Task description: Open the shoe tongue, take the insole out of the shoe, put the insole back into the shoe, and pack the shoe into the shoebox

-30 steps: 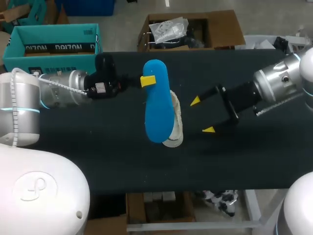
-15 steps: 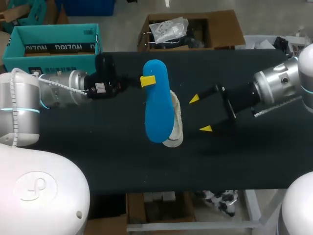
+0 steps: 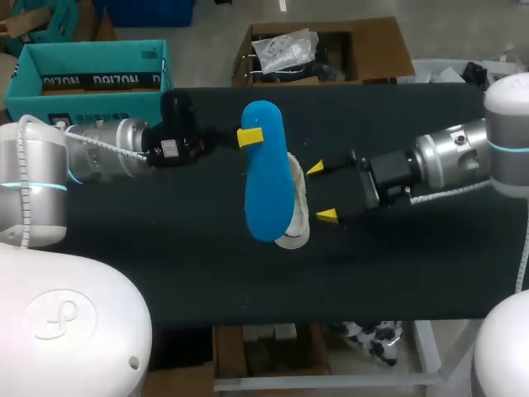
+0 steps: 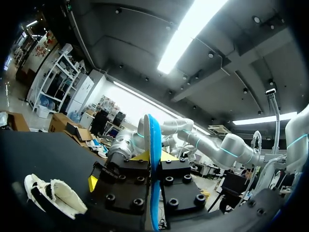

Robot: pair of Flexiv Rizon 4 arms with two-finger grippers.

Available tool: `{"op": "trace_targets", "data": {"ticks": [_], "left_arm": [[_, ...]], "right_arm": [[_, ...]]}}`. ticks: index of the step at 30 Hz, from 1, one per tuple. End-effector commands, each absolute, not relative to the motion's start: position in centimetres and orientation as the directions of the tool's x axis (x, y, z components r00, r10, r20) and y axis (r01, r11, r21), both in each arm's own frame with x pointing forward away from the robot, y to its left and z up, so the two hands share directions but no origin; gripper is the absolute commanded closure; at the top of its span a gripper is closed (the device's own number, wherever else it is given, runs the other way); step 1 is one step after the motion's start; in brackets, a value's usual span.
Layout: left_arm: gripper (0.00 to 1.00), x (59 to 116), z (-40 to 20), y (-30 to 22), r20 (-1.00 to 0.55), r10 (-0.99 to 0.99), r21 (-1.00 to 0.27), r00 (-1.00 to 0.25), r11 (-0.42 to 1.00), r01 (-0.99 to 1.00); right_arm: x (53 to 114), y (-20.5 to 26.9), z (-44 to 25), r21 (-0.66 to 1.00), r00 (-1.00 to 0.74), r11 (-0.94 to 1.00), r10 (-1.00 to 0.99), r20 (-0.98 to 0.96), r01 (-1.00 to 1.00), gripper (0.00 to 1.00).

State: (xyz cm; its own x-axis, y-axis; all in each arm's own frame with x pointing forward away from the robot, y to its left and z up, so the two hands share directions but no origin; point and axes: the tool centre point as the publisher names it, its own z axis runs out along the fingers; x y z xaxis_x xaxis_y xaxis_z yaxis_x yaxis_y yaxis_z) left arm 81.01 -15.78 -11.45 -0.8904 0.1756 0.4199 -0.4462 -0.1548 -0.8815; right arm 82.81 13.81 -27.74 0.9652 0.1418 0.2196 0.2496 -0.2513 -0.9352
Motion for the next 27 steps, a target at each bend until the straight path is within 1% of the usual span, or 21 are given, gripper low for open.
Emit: {"op": "trace_targets", "data": {"ticks": [1, 11, 18, 20, 23, 25, 27], "left_arm": [[1.00, 80.9, -11.4, -15.9, 0.422, 0.171, -0.881, -0.890, -0.156, -0.447], [1.00, 80.9, -11.4, -15.9, 0.422, 0.171, -0.881, -0.890, -0.156, -0.447], [1.00, 80.9, -11.4, -15.9, 0.422, 0.171, -0.881, -0.890, -0.156, -0.447], [1.00, 81.1, -11.5, -16.2, 0.329, 0.159, -0.918, -0.931, -0.178, -0.355], [1.00, 81.2, -11.8, -16.6, 0.236, 0.166, -0.939, -0.957, -0.215, -0.269], [1.00, 81.2, -12.2, -16.9, 0.161, 0.158, -0.958, -0.974, -0.213, -0.193], [1.00, 81.3, -12.4, -17.2, 0.145, 0.184, -0.953, -0.972, -0.237, -0.187]], "right_arm": [[81.5, 13.7, -27.3, -0.940, 0.979, -0.277, 0.098, 0.179, 0.199, 0.00], [80.7, 13.1, -27.2, -0.955, 0.980, -0.224, 0.071, 0.185, 0.196, 0.00], [81.2, 13.4, -27.3, -0.966, 0.989, -0.213, 0.072, 0.132, 0.144, 0.00], [81.4, 13.5, -27.3, -0.969, 0.991, -0.212, 0.073, 0.115, 0.128, 0.00], [81.5, 13.6, -27.4, -0.972, 0.993, -0.208, 0.078, 0.093, 0.107, 0.00], [81.6, 13.7, -27.5, -0.973, 0.994, -0.211, 0.079, 0.080, 0.095, 0.00], [81.6, 13.8, -27.5, -0.973, 0.994, -0.213, 0.080, 0.073, 0.088, 0.00]]}}
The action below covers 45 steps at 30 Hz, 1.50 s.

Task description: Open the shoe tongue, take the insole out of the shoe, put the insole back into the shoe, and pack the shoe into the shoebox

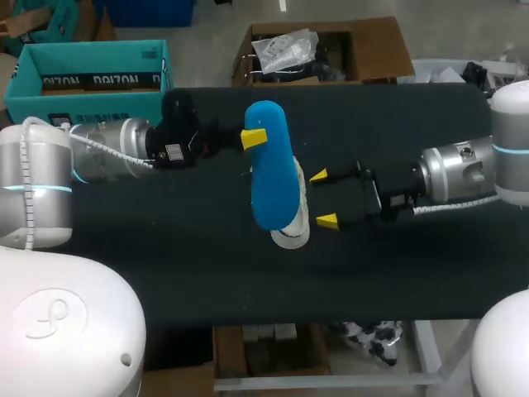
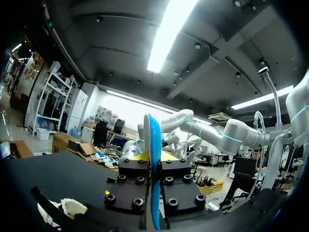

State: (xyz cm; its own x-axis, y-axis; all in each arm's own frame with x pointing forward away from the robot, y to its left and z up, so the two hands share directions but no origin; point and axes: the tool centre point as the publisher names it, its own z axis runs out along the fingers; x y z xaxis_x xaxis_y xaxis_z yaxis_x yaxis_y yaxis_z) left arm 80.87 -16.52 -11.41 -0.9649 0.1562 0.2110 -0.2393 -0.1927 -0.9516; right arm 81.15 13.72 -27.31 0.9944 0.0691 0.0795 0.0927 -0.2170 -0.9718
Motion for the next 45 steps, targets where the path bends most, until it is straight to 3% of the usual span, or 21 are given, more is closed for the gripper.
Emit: {"op": "trace_targets", "data": {"ticks": [1, 9, 15, 17, 18, 19, 21, 24, 26, 27, 35, 36, 37, 38, 39, 45], "left_arm": [[1.00, 81.3, -12.4, -17.2, 0.116, 0.177, -0.958, -0.977, -0.241, -0.157], [1.00, 81.3, -13.8, -18.4, -0.081, 0.150, -0.964, -0.985, -0.264, 0.039], [1.00, 81.9, -15.0, -18.9, -0.127, 0.154, -0.945, -0.980, -0.317, 0.073], [1.00, 81.7, -15.3, -19.0, -0.136, 0.154, -0.942, -0.979, -0.325, 0.080], [1.00, 81.7, -15.4, -19.1, -0.138, 0.155, -0.941, -0.978, -0.329, 0.081], [1.00, 81.7, -15.5, -19.2, -0.148, 0.151, -0.939, -0.977, -0.332, 0.090], [1.00, 81.7, -15.7, -19.3, -0.152, 0.152, -0.937, -0.977, -0.336, 0.093], [1.00, 81.7, -16.0, -19.5, -0.160, 0.154, -0.937, -0.975, -0.334, 0.101], [1.00, 81.7, -16.1, -19.6, -0.160, 0.154, -0.937, -0.975, -0.335, 0.101], [1.00, 81.7, -16.1, -19.6, -0.159, 0.154, -0.937, -0.975, -0.335, 0.100], [1.00, 81.8, -16.3, -19.4, -0.141, 0.167, -0.943, -0.976, -0.321, 0.081], [0.90, 81.8, -16.3, -19.3, -0.141, 0.171, -0.946, -0.975, -0.315, 0.082], [0.60, 81.9, -16.3, -19.2, -0.141, 0.172, -0.946, -0.975, -0.315, 0.082], [0.41, 81.9, -16.3, -19.1, -0.142, 0.174, -0.946, -0.974, -0.313, 0.082], [0.03, 81.9, -16.2, -19.0, -0.143, 0.181, -0.949, -0.973, -0.306, 0.082], [0.00, 82.1, -15.7, -17.7, -0.144, 0.292, -0.963, -0.946, -0.260, 0.066]], "right_arm": [[81.7, 13.8, -27.4, -0.973, 0.994, -0.213, 0.079, 0.074, 0.089, 0.00], [82.1, 14.4, -27.3, -0.976, 0.995, -0.204, 0.082, 0.053, 0.069, 0.00], [82.3, 14.7, -27.3, -0.978, 0.995, -0.196, 0.084, 0.050, 0.065, 0.00], [82.4, 14.8, -27.3, -0.980, 0.995, -0.184, 0.083, 0.060, 0.075, 0.05], [82.4, 14.8, -27.3, -0.980, 0.995, -0.184, 0.083, 0.060, 0.075, 0.10], [82.4, 14.9, -27.3, -0.980, 0.995, -0.185, 0.080, 0.062, 0.076, 0.27], [82.5, 14.9, -27.3, -0.980, 0.995, -0.183, 0.077, 0.065, 0.078, 0.51], [82.5, 15.1, -27.4, -0.981, 0.995, -0.177, 0.074, 0.068, 0.080, 0.65], [82.5, 15.2, -27.4, -0.981, 0.995, -0.174, 0.072, 0.068, 0.080, 0.95], [82.5, 15.2, -27.4, -0.982, 0.995, -0.174, 0.070, 0.069, 0.080, 1.00], [82.6, 15.1, -27.5, -0.981, 0.994, -0.167, 0.075, 0.085, 0.097, 1.00], [82.6, 15.1, -27.6, -0.981, 0.993, -0.163, 0.076, 0.090, 0.101, 1.00], [82.6, 15.1, -27.6, -0.981, 0.993, -0.163, 0.077, 0.094, 0.106, 1.00], [82.6, 15.1, -27.6, -0.981, 0.992, -0.161, 0.080, 0.098, 0.110, 1.00], [82.6, 15.1, -27.6, -0.980, 0.991, -0.159, 0.083, 0.104, 0.116, 1.00], [82.3, 15.1, -27.1, -0.975, 0.981, -0.138, 0.112, 0.157, 0.172, 1.00]]}}
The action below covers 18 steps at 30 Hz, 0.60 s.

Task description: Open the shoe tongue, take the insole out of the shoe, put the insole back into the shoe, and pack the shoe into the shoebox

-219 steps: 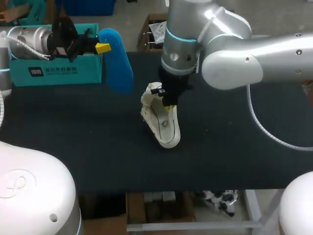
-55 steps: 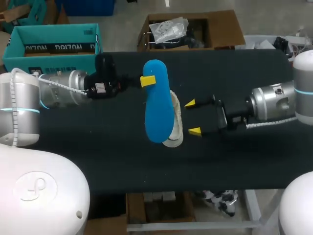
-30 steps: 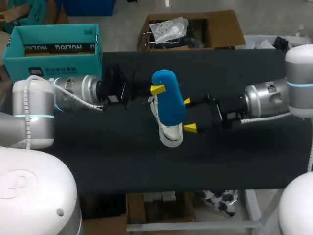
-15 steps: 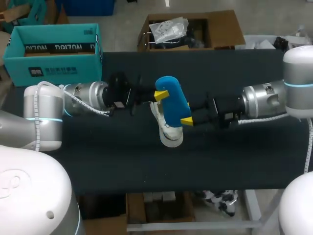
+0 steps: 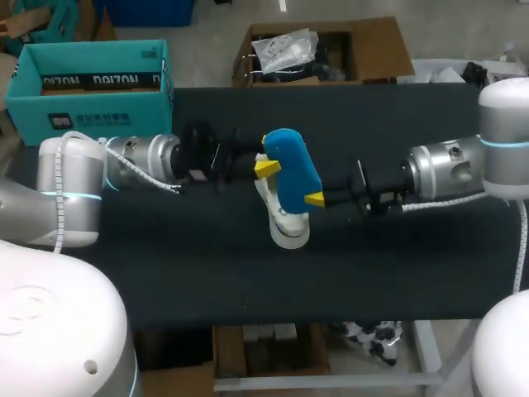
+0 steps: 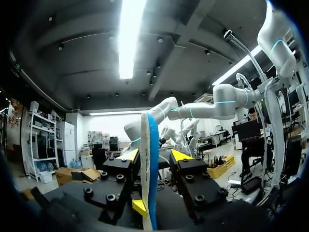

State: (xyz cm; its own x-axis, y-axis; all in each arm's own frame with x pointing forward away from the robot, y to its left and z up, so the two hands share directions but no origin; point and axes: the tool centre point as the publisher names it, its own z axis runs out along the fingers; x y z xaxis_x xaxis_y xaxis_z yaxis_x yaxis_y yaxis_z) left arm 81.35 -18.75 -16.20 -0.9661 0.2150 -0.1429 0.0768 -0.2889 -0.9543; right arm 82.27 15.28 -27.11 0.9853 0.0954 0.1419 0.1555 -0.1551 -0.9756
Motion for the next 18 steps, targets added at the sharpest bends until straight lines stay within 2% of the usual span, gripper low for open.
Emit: {"op": "trace_targets", "data": {"ticks": [1, 5, 8, 10, 11, 18], "left_arm": [[0.00, 82.2, -15.6, -17.3, -0.133, 0.323, -0.968, -0.937, -0.246, 0.053], [0.00, 82.3, -15.3, -15.6, -0.099, 0.463, -0.988, -0.881, -0.150, 0.032], [0.00, 82.7, -15.4, -14.1, -0.025, 0.541, -1.000, -0.841, -0.016, 0.019], [0.00, 83.7, -15.9, -13.3, 0.065, 0.489, -0.985, -0.870, 0.169, 0.021], [0.00, 84.8, -16.5, -12.9, 0.116, 0.355, -0.945, -0.928, 0.327, 0.007], [0.00, 84.8, -16.5, -12.9, 0.116, 0.355, -0.945, -0.928, 0.327, 0.007]], "right_arm": [[82.2, 15.0, -27.0, -0.975, 0.980, -0.136, 0.114, 0.162, 0.177, 1.00], [81.4, 14.7, -26.5, -0.972, 0.974, -0.130, 0.141, 0.179, 0.197, 1.00], [80.7, 14.5, -26.3, -0.975, 0.967, -0.102, 0.181, 0.176, 0.197, 1.00], [79.9, 14.4, -26.4, -0.984, 0.967, -0.065, 0.208, 0.147, 0.164, 1.00], [79.5, 14.2, -26.5, -0.986, 0.974, -0.070, 0.180, 0.136, 0.150, 1.00], [79.5, 14.2, -26.5, -0.986, 0.974, -0.070, 0.180, 0.136, 0.150, 1.00]]}}
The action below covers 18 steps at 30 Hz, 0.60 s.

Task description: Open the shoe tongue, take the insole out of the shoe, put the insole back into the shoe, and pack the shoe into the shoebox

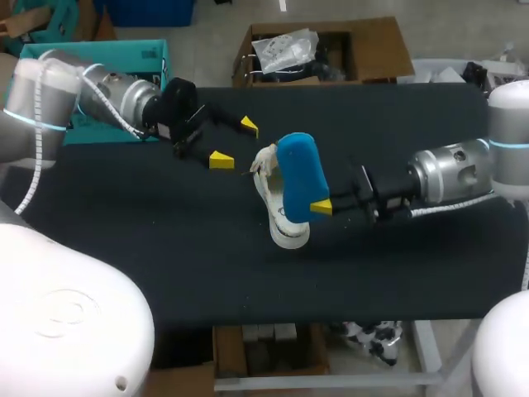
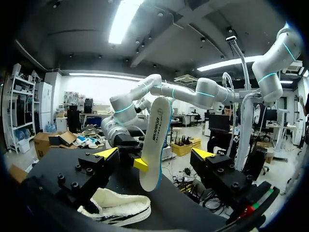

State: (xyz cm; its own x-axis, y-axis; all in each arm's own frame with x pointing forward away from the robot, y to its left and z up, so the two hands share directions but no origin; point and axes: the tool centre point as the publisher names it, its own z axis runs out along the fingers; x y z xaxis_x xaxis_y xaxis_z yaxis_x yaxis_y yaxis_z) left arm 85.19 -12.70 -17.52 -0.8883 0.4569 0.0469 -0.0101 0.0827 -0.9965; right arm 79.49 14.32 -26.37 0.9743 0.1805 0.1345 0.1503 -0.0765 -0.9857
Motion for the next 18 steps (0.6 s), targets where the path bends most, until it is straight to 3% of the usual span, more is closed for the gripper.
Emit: {"op": "trace_targets", "data": {"ticks": [1, 6, 10, 18], "left_arm": [[0.00, 84.8, -16.5, -12.9, 0.116, 0.355, -0.945, -0.928, 0.327, 0.007], [0.00, 84.8, -16.5, -12.9, 0.116, 0.355, -0.945, -0.928, 0.327, 0.007], [0.00, 85.7, -15.5, -13.9, -0.097, 0.621, -0.955, -0.778, 0.161, 0.247], [0.00, 87.4, -16.2, -13.8, -0.145, 0.839, -0.955, -0.525, 0.020, 0.295]], "right_arm": [[79.5, 14.2, -26.5, -0.986, 0.974, -0.070, 0.180, 0.136, 0.150, 1.00], [79.5, 14.2, -26.5, -0.986, 0.974, -0.070, 0.180, 0.136, 0.150, 1.00], [79.0, 14.8, -25.3, -0.978, 0.957, -0.070, 0.231, 0.176, 0.197, 1.00], [76.3, 15.9, -24.9, -0.985, 0.933, -0.033, 0.327, 0.151, 0.171, 1.00]]}}
